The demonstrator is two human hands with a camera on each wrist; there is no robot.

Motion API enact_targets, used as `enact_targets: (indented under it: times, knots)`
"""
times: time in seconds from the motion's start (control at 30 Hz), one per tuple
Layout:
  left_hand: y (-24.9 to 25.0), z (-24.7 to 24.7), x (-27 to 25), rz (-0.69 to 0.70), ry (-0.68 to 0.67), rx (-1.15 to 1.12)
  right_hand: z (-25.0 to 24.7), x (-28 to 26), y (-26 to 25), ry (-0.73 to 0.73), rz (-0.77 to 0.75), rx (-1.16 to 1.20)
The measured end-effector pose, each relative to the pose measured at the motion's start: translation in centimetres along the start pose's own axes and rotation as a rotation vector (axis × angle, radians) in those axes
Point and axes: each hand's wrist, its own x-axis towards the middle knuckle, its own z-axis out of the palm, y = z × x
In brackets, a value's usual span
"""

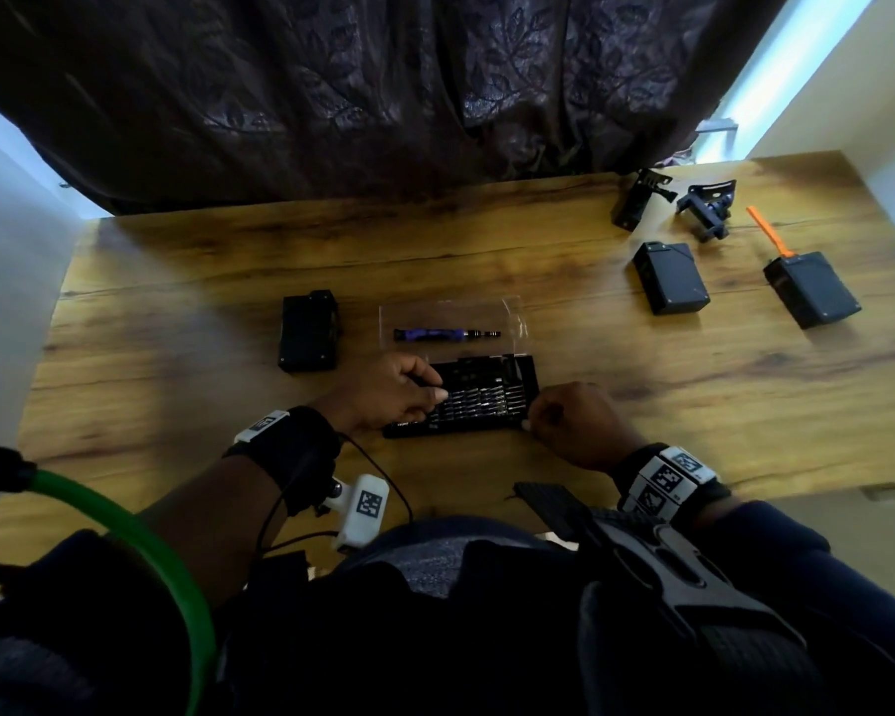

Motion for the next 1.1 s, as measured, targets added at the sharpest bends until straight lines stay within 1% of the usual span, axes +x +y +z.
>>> enact_targets:
  times: [0.17, 0.23, 0.37, 0.43, 0.57, 0.77, 0.83, 0.9, 0.97, 1.1]
  knots:
    - [-0.8, 0.8, -0.6, 0.057, 0.038, 0.046, 1.2, -1.1, -0.7, 0.032, 0.07, 0.059]
    - [-1.2, 1.0, -0.7, 0.07, 0.049, 0.036, 1.6, -1.3, -1.1, 0.066, 0.095, 0.089]
    - [-1.7, 1.2, -0.9, 0.085, 0.05, -0.015, 2.3, -1.4, -1.3, 0.141, 0.196, 0.166]
    - [-1.8, 1.2, -1.0, 0.088, 0.058, -0.036, 2.5, -1.4, -1.5, 0.164, 0.203, 0.189]
    - [-2.2, 1.2, -1.0, 0.089, 0.075, -0.059, 2.8, -1.5, -2.0, 0.161, 0.224, 0.213]
    - [-2.5, 1.3, -0.9, 0.098, 0.083, -0.059, 2.9, -0.8, -2.4, 0.192, 0.406, 0.534]
    - [-2.5, 1.4, -0.9, 0.094, 0.087, -0.062, 2.7, -0.6, -2.7, 0.168, 0.463, 0.673]
    - [-2.4, 1.4, -1.0, 0.096, 0.089, -0.07, 2.4, -0.4, -2.8, 0.126, 0.487, 0.74]
    - [-2.4, 1.3, -1.0, 0.097, 0.084, -0.072, 2.2, -0.2, -2.9, 0.105, 0.472, 0.696]
    - [-2.3, 1.1, -1.1, 0.093, 0.075, -0.055, 2.3, 0.5, -3.2, 0.124, 0.369, 0.403]
